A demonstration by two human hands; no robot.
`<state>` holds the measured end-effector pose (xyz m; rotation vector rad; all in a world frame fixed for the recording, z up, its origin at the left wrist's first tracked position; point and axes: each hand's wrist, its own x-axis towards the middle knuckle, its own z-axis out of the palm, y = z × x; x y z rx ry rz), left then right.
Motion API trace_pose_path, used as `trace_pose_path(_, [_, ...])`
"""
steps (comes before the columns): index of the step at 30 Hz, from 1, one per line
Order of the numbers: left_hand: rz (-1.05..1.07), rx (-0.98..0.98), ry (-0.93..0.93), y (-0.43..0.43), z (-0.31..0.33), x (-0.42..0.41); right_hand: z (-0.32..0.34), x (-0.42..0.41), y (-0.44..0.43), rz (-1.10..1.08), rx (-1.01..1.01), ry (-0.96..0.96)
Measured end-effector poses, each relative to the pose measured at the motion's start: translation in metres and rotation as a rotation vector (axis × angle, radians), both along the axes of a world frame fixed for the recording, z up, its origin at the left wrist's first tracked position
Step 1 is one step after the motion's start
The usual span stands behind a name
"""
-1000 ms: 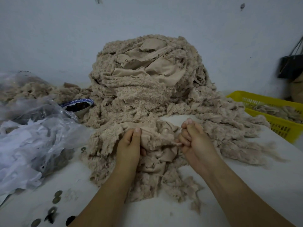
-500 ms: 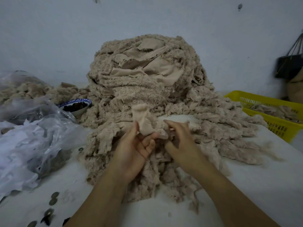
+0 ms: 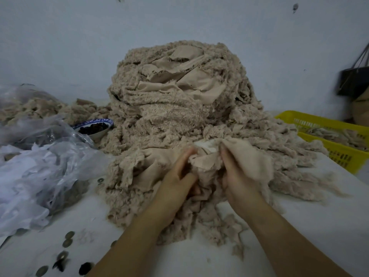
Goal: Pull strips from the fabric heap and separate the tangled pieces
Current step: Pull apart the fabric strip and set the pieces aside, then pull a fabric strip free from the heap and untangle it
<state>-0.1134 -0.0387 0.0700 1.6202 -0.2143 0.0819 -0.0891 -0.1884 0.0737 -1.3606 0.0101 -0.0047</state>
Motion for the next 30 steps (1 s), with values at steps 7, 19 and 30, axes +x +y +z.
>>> trace_pose_path(7, [0.192,0.414,-0.03,0.001,-0.005,0.008,0.003,0.007,-0.017,-0.087,0.234,-0.023])
trace_pose_path(19, [0.538,0.412,-0.054,0.01,-0.011,0.012,-0.002,0.013,-0.025,-0.471,0.017,-0.036])
trace_pose_path(30, [0.416,0.292,-0.236,0.002,-0.005,0.004,0.004,0.001,-0.002,0.15,0.307,-0.038])
